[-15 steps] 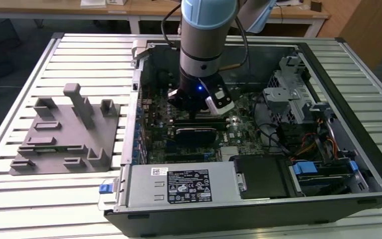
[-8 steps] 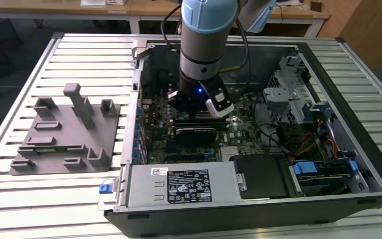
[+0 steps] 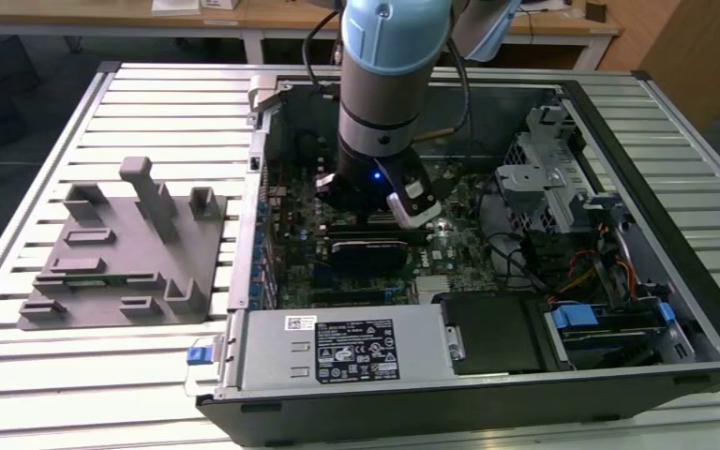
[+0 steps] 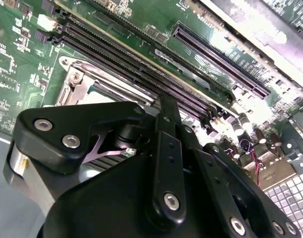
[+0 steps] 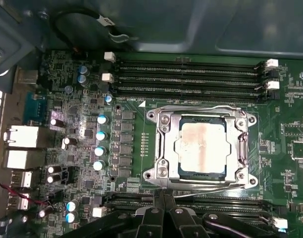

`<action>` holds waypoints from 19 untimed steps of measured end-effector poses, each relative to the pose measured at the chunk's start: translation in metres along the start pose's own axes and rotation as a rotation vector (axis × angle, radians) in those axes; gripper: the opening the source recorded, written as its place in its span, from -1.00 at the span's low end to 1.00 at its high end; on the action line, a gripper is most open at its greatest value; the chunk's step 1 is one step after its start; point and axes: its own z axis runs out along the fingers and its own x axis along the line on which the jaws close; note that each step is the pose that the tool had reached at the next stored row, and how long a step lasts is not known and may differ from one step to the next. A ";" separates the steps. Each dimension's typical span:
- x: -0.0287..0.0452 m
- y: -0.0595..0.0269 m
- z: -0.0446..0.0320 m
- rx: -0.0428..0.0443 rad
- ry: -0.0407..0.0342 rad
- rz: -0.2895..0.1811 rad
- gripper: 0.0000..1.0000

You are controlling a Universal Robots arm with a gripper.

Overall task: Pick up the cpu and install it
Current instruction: 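Install the second cpu locking lever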

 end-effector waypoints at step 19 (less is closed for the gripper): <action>0.0054 -0.0067 0.0097 -0.0720 -0.0008 -0.008 -0.79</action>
